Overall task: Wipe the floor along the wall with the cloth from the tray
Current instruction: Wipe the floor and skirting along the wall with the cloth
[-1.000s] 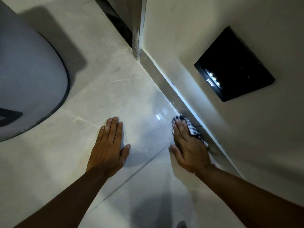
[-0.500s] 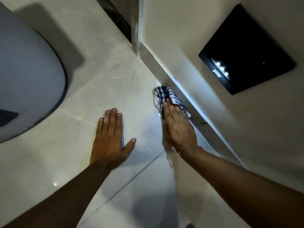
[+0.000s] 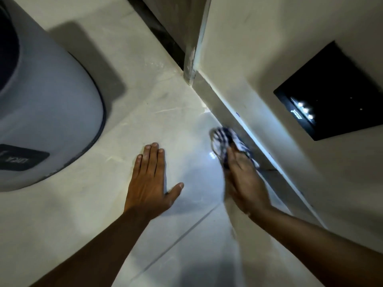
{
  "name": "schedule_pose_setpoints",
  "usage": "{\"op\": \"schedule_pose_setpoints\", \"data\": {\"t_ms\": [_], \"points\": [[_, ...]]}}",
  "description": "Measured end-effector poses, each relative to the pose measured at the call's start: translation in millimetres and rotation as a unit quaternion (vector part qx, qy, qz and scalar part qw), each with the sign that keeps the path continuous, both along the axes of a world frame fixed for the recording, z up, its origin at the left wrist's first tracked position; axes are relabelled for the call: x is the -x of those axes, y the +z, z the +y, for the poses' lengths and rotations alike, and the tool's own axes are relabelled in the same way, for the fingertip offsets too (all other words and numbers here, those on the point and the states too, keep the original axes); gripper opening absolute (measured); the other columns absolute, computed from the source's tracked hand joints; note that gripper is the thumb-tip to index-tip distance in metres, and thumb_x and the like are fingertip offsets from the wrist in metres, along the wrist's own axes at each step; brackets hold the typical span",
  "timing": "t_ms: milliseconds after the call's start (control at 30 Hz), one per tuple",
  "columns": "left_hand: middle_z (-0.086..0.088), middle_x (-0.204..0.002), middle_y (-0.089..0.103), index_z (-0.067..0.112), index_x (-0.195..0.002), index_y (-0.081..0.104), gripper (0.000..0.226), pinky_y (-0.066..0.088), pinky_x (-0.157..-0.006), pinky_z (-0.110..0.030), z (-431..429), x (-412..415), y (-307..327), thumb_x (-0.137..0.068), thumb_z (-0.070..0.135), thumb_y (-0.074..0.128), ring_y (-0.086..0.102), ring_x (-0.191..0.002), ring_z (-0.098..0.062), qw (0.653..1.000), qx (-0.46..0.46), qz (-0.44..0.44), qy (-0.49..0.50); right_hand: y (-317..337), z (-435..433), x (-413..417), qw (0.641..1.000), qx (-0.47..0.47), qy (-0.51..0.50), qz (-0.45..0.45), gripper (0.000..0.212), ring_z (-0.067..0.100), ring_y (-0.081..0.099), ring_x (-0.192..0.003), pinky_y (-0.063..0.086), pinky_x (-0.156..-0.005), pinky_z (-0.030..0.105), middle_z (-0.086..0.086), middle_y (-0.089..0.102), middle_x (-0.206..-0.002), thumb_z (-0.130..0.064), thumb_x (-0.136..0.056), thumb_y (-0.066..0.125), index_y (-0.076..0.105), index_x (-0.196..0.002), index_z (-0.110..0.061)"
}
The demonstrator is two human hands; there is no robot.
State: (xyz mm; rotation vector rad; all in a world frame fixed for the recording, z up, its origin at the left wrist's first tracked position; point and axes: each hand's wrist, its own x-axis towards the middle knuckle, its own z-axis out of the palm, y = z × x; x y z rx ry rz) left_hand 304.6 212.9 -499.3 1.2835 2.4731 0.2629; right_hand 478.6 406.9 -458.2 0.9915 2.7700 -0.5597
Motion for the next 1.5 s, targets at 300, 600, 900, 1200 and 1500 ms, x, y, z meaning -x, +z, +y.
{"op": "schedule_pose_setpoints", "data": {"t_ms": [300,600,900,1200,1500], "points": [[-0.015,-0.170,0.001,0.006,-0.159,0.005,0.104,0.009,-0.127,-0.049,7,24,-3,-0.087,0.073,0.038,-0.002,-0.157,-0.031,1.000,-0.005,0.010,0.018,-29,23,107,0.998,-0.049,0.035,0.032,0.060,0.023,0.015,-0.150,0.010,-0.123,0.034,0.009,0.016,-0.163,-0.002,-0.097,0.033,0.014,-0.153,-0.010],[-0.022,-0.167,0.012,0.001,-0.157,0.014,0.102,0.011,-0.126,-0.051,7,21,-13,-0.088,0.074,0.035,0.007,-0.156,-0.035,0.998,-0.012,0.054,0.016,-25,36,218,0.996,-0.048,0.037,0.064,0.069,0.027,0.019,-0.148,0.011,-0.122,0.033,0.012,0.021,-0.161,0.004,-0.088,0.039,0.017,-0.152,-0.007],[-0.021,-0.168,0.004,0.001,-0.157,0.007,0.106,0.006,-0.127,-0.052,7,2,2,-0.084,0.072,0.035,0.000,-0.156,-0.036,0.999,0.017,0.034,-0.010,-18,4,58,0.998,-0.044,-0.022,0.026,0.060,0.031,0.033,-0.141,0.026,-0.118,0.040,0.016,0.034,-0.154,-0.003,-0.094,0.040,0.022,-0.151,-0.010],[-0.024,-0.168,0.005,0.000,-0.157,0.005,0.108,0.007,-0.126,-0.053,5,-59,0,-0.084,0.075,0.035,0.001,-0.156,-0.038,0.994,0.026,0.053,-0.093,0,-42,-198,0.993,-0.041,-0.058,-0.098,0.054,0.038,0.039,-0.136,0.032,-0.115,0.049,0.018,0.037,-0.153,-0.020,-0.098,0.040,0.029,-0.148,-0.003],[-0.023,-0.168,0.001,0.000,-0.157,0.001,0.119,0.008,-0.126,-0.054,9,-64,0,-0.079,0.083,0.038,-0.002,-0.156,-0.036,0.995,0.031,0.049,-0.082,-15,-31,-128,0.998,-0.054,-0.042,-0.009,0.060,0.035,0.036,-0.137,0.028,-0.118,0.048,0.016,0.033,-0.155,-0.030,-0.099,0.038,0.020,-0.152,-0.008]]}}
